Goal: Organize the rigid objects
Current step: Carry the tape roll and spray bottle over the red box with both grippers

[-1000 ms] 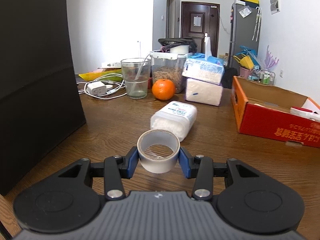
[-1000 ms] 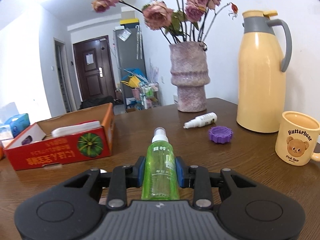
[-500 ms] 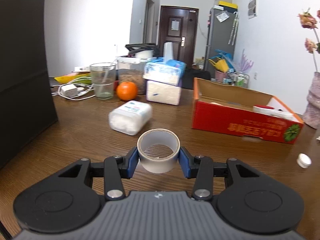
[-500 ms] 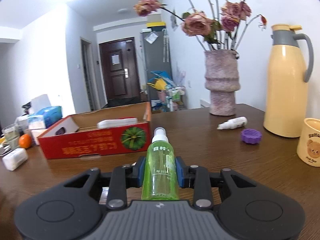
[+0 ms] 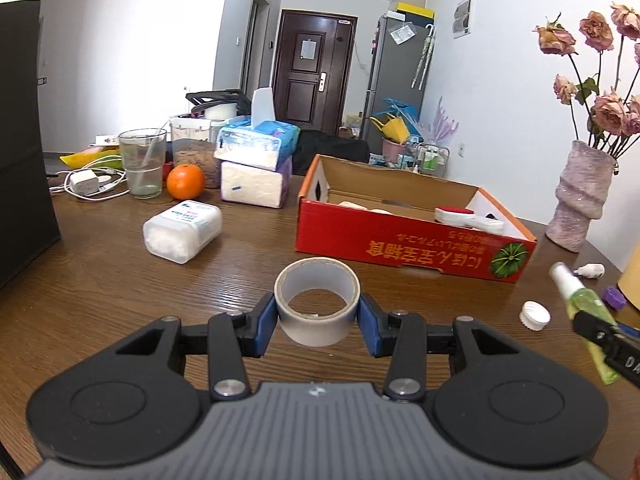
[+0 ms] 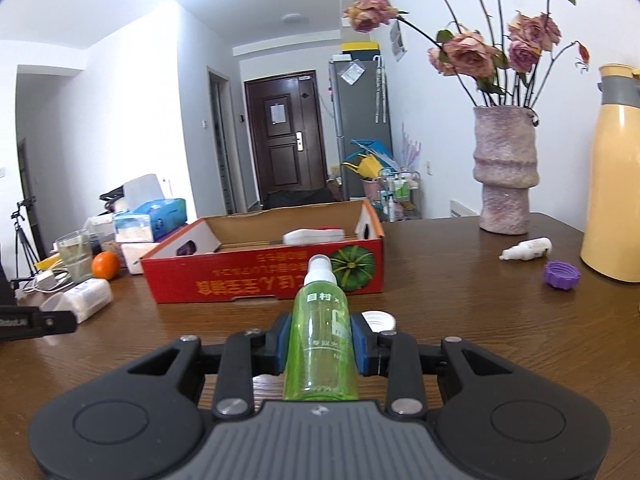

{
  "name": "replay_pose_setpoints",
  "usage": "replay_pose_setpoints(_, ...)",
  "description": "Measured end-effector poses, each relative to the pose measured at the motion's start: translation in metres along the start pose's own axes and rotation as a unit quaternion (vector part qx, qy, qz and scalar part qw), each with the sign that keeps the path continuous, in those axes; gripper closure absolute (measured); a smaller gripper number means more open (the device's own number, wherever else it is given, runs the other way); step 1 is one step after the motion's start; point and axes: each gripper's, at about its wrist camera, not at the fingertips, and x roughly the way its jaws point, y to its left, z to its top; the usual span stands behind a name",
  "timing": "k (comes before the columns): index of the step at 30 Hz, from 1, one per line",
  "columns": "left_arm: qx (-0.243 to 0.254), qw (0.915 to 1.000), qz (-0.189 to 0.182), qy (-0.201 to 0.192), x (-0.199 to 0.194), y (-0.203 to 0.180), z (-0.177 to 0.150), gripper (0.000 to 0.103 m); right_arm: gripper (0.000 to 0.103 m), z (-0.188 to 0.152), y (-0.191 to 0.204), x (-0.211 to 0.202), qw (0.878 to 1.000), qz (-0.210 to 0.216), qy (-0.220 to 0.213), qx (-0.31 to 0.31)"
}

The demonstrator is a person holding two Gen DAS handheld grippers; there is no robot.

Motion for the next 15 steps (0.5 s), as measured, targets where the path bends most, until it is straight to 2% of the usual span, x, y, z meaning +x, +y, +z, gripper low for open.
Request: replay_pose_setpoints(15,0.005,0.9999,-0.009,-0.009,0.002,-0.012,0.022,0.059,0.073,0.009,0.025,0.007,1.0,0.025,0.0,-0.012)
